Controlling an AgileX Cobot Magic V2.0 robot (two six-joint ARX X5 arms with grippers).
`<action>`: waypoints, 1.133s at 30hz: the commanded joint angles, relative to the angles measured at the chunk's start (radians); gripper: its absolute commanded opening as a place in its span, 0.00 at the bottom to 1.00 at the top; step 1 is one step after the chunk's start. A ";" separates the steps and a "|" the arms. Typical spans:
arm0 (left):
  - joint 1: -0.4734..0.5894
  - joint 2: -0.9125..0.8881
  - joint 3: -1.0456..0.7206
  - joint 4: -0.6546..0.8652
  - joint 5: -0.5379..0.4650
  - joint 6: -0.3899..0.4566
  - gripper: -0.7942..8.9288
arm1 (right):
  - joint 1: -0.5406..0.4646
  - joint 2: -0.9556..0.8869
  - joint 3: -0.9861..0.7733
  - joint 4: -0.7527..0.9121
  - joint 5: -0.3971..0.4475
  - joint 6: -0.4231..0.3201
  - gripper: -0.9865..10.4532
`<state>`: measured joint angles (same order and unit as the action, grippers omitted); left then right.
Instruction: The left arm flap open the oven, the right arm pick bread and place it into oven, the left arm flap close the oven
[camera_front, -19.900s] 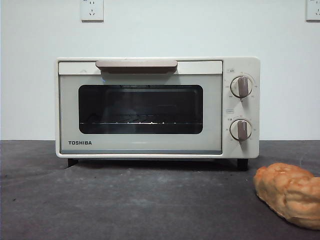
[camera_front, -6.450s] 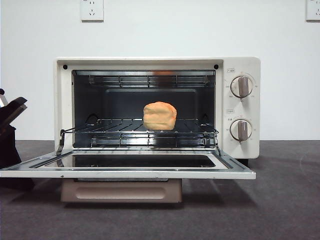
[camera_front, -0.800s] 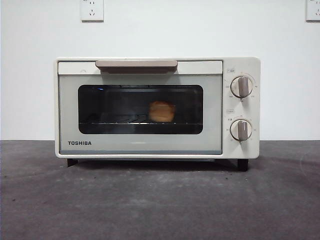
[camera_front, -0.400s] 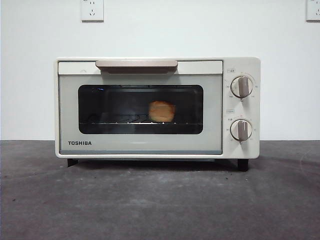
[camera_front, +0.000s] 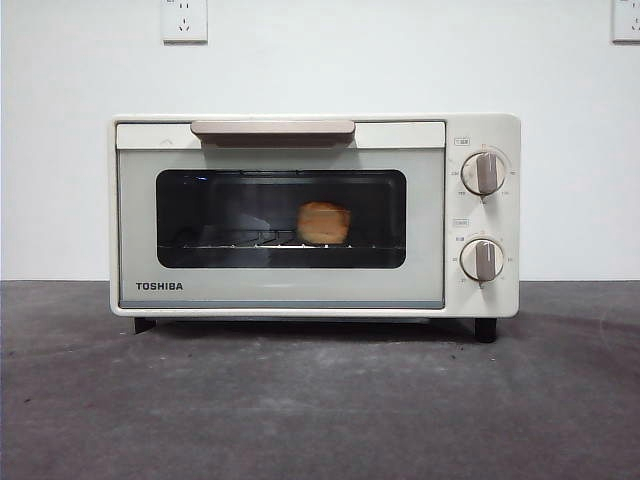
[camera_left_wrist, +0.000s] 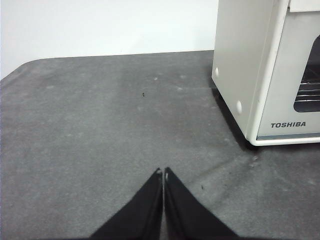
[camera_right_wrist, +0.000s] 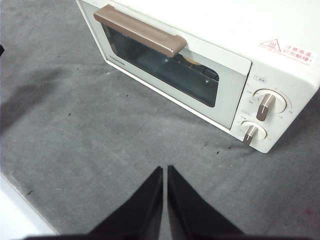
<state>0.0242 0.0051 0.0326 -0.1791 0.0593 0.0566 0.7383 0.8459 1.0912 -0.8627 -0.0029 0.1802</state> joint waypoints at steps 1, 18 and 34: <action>0.002 -0.002 -0.021 -0.006 0.006 -0.009 0.09 | 0.007 0.008 0.008 0.010 0.003 -0.005 0.10; 0.002 -0.002 -0.021 -0.006 0.005 -0.009 0.09 | -0.233 -0.145 -0.117 0.296 -0.093 -0.051 0.10; 0.002 -0.002 -0.021 -0.006 0.005 -0.009 0.09 | -0.703 -0.613 -0.719 0.780 -0.154 -0.156 0.10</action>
<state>0.0242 0.0051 0.0326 -0.1791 0.0589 0.0566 0.0402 0.2451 0.3904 -0.1089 -0.1551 0.0414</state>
